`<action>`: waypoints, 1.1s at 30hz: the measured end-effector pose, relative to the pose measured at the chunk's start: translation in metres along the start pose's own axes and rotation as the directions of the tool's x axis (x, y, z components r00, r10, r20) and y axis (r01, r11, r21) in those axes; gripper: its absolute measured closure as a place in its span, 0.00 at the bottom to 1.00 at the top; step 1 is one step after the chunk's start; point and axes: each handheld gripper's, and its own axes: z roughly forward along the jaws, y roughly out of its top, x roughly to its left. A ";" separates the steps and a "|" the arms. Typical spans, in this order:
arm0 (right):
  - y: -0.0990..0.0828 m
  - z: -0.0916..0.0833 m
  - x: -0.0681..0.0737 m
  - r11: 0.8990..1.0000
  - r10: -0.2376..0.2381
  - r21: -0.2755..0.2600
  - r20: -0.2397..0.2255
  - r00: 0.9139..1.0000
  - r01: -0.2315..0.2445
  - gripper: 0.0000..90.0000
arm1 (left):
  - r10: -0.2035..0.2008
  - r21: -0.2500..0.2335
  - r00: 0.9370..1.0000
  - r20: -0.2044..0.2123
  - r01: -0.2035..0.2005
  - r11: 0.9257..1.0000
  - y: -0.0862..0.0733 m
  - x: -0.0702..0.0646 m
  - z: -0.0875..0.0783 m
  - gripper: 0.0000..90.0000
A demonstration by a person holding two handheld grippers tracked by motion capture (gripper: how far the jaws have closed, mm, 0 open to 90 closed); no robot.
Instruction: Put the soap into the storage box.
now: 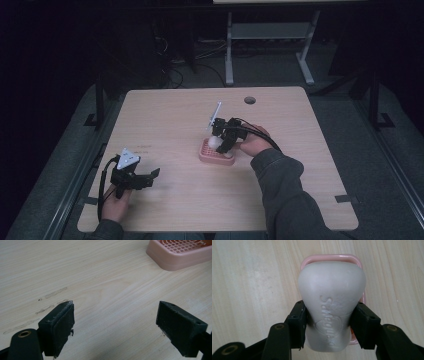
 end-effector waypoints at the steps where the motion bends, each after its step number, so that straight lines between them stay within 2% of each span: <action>1: 0.000 0.002 -0.001 1.000 0.007 0.005 -0.001 1.000 -0.007 0.54 | 0.000 0.000 1.000 0.000 0.000 1.000 0.000 0.000 0.000 0.16; 7: 0.001 0.013 -0.007 0.999 0.022 0.024 -0.007 1.000 -0.022 0.54 | 0.007 -0.004 1.000 0.000 -0.007 1.000 0.000 0.000 0.001 0.16; 11: 0.005 0.019 -0.005 0.999 0.023 0.035 0.000 1.000 -0.023 0.54 | 0.009 -0.001 1.000 0.001 -0.009 1.000 0.000 0.000 0.000 0.16; 29: 0.013 0.034 -0.009 0.999 0.038 0.034 -0.014 0.999 -0.038 0.54 | 0.006 -0.002 1.000 0.000 -0.005 1.000 0.000 0.000 0.000 0.16; 33: 0.014 0.038 -0.008 0.998 0.036 0.050 -0.010 0.999 -0.035 0.54 | 0.002 0.000 1.000 0.000 -0.002 1.000 0.000 0.000 -0.001 0.16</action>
